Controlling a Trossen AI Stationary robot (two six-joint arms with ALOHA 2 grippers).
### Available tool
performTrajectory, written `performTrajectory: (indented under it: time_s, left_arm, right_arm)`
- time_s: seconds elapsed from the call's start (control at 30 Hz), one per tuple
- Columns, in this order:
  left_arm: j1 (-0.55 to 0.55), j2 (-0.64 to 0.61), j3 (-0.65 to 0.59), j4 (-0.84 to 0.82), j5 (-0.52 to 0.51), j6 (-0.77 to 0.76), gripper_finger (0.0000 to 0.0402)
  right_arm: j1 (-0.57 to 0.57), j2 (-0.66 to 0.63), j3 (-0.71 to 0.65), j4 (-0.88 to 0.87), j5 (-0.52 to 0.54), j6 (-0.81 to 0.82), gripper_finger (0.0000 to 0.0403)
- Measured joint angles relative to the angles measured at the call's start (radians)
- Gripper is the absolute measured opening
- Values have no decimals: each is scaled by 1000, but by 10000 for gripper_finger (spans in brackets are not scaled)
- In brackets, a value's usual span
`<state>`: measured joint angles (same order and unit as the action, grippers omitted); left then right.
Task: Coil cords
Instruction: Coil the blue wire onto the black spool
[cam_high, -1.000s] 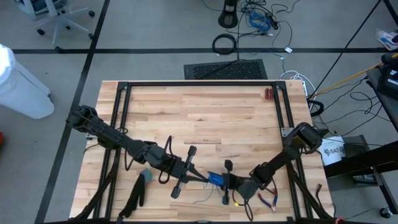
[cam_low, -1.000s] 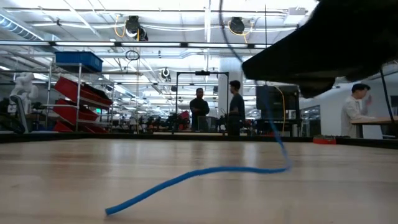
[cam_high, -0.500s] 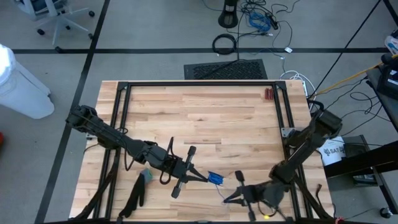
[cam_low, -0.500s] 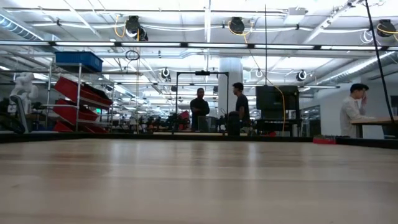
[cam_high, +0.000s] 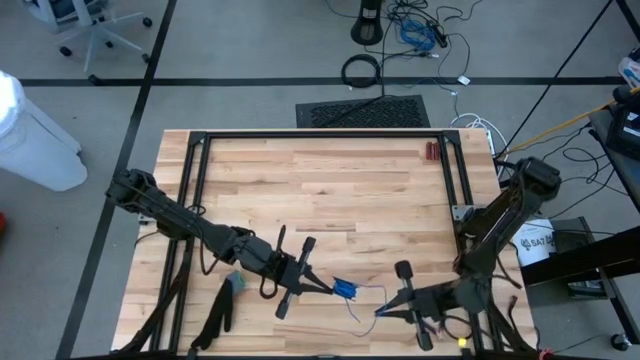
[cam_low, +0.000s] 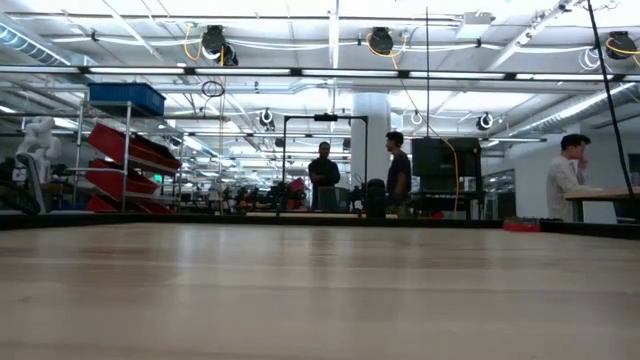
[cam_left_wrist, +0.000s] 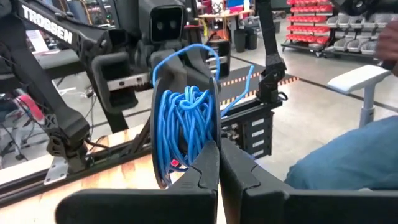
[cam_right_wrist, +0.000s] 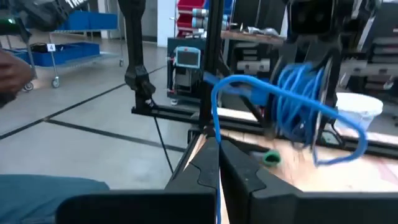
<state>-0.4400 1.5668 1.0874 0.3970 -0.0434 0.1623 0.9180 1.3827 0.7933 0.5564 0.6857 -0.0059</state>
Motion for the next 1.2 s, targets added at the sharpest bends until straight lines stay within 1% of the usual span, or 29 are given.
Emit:
performTrajectory:
  time_s: [0.13,0.27,0.5,0.7,0.9,1.1,1.2]
  left_arm:
    - [1,-1,0,2,-21,0,0]
    - [1,-1,0,-3,-49,-5,0]
    - [5,-1,0,-40,-119,-26,0]
    - [7,-1,0,-40,-122,-27,0]
    - [7,-1,0,-44,-101,-37,0]
    - [10,-1,0,-102,-95,-52,0]
    - [9,-1,0,-91,-94,-53,0]
  right_arm:
    - [-9,-14,31,-4,0,-50,0]
    - [-10,-14,98,-46,0,-106,0]
    - [-21,-10,273,-278,0,-116,0]
    - [-51,5,401,-456,-8,-114,0]
    - [-74,5,466,-557,-11,-113,0]
    - [-74,6,527,-590,-11,-166,0]
    - [-86,6,539,-588,-31,-196,0]
